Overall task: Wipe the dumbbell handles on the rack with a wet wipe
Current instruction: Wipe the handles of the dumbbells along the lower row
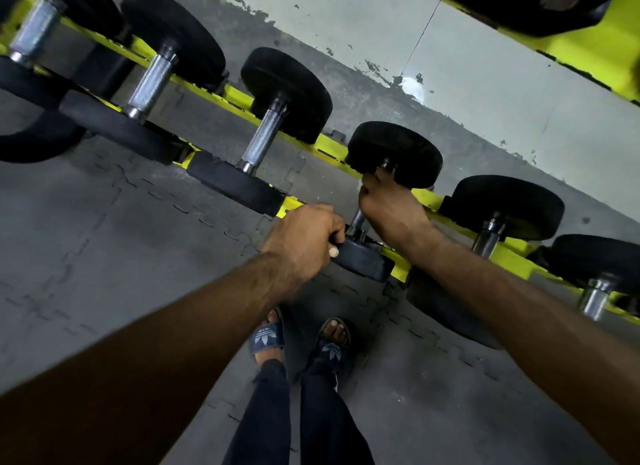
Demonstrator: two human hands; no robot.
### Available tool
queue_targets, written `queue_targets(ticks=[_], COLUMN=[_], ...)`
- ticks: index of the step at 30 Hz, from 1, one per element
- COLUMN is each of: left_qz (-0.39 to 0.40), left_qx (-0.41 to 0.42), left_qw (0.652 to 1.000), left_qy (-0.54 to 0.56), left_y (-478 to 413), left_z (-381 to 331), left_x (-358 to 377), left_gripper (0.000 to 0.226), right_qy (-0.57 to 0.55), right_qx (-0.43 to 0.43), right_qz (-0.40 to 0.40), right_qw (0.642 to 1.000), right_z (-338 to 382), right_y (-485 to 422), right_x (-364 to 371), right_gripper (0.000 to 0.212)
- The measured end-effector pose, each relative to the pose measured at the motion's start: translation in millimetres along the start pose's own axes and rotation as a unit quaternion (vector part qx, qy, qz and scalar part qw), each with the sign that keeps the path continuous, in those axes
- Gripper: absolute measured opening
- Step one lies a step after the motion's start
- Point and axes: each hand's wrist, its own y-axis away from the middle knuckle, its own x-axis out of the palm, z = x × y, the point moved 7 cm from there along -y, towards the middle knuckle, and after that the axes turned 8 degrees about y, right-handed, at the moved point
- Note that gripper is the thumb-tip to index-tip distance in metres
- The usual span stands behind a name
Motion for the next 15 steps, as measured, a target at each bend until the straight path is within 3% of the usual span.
queue_targets(ticks=[3, 5, 7, 9, 11, 13, 14, 15], left_qz=[0.0, -0.005, -0.006, 0.0, 0.004, 0.005, 0.004, 0.002], left_qx=[-0.001, -0.005, -0.004, -0.002, 0.001, 0.006, 0.008, 0.009], left_qw=[1.0, 1.0, 1.0, 1.0, 1.0, 1.0, 1.0, 1.0], left_qy=[-0.004, -0.004, -0.007, -0.015, -0.017, -0.014, -0.012, -0.012], left_y=[0, 0, 0, -1, -2, -2, -2, -1], left_z=[0, 1, 1, 1, 2, 2, 2, 2], left_x=[0, 0, -1, -1, 0, 0, 0, 0], left_gripper=[0.03, 0.031, 0.029, 0.026, 0.025, 0.024, 0.024, 0.024], right_qy=[-0.089, -0.218, -0.361, -0.503, -0.644, -0.749, -0.792, -0.827], right_qx=[-0.042, 0.065, 0.233, 0.384, 0.487, 0.535, 0.531, 0.512], right_qz=[-0.044, -0.105, -0.19, -0.208, -0.176, -0.148, -0.122, -0.088], right_qw=[0.994, 0.968, 0.883, 0.746, 0.563, 0.362, 0.275, 0.216], right_z=[-1, -28, -51, -50, -31, -20, -17, -15], right_y=[9, 12, 26, 41, 45, 37, 28, 19], right_x=[0, 3, 13, 44, 78, 103, 109, 109], right_gripper=[0.028, 0.035, 0.03, 0.019, 0.014, 0.012, 0.015, 0.022])
